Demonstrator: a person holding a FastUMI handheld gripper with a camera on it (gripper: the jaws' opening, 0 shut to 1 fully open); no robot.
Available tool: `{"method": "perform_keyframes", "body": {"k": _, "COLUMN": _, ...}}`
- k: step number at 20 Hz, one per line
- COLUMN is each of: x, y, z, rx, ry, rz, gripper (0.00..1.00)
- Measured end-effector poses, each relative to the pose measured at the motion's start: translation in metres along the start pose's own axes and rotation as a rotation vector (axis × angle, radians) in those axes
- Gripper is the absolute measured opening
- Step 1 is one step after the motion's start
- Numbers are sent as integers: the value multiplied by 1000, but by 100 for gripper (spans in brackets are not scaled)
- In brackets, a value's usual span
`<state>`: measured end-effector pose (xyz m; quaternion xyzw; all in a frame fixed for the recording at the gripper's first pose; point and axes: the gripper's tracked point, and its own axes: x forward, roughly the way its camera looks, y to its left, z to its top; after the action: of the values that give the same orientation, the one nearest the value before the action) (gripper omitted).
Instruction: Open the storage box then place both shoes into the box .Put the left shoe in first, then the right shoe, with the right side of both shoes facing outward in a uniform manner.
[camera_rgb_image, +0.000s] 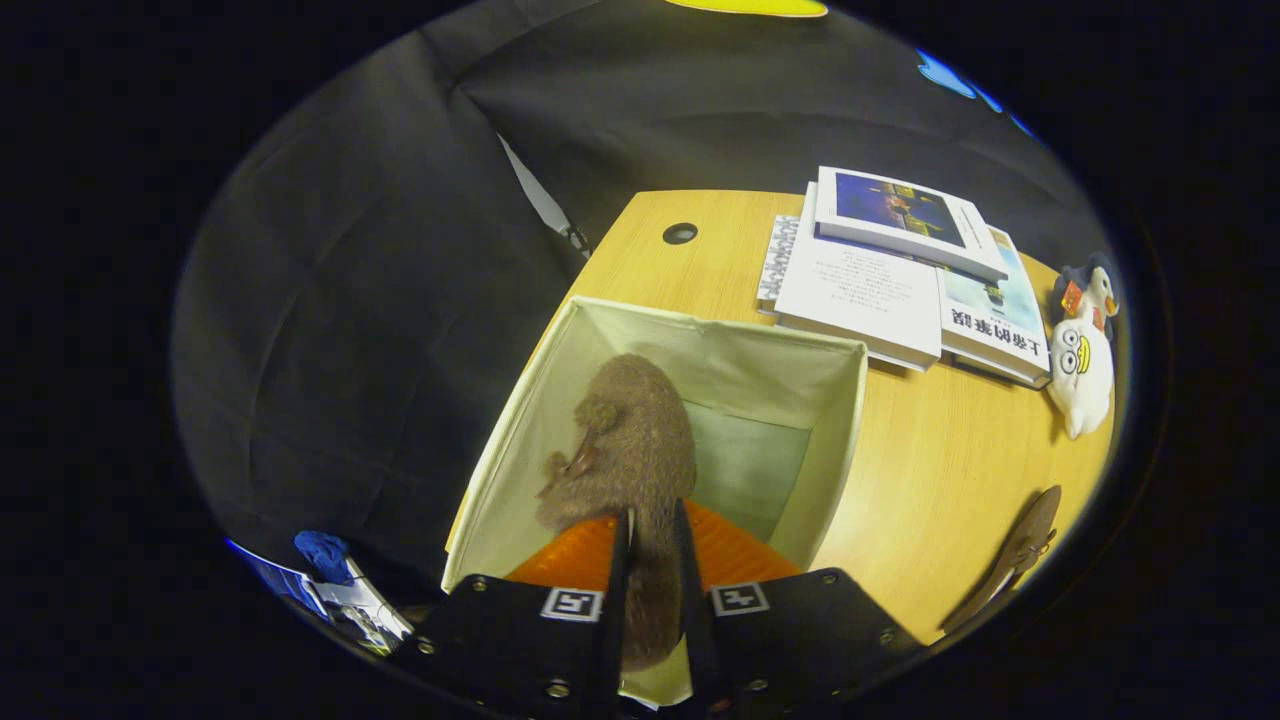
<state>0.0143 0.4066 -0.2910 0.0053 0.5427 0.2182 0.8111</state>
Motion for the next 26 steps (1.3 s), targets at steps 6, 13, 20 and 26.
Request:
{"method": "perform_keyframes", "body": {"k": 6, "x": -23, "y": -3, "z": 12, "rx": -31, "ry": -36, "rz": 27, "gripper": 76}}
{"method": "perform_keyframes", "body": {"k": 13, "x": -74, "y": -39, "z": 20, "rx": 11, "ry": -94, "rz": 47, "gripper": 76}}
{"method": "perform_keyframes", "body": {"k": 20, "x": -121, "y": -105, "z": 25, "rx": 71, "ry": -162, "rz": 3, "gripper": 76}}
{"method": "perform_keyframes", "body": {"k": 26, "x": -137, "y": -186, "z": -2, "rx": 113, "ry": -178, "rz": -63, "gripper": 76}}
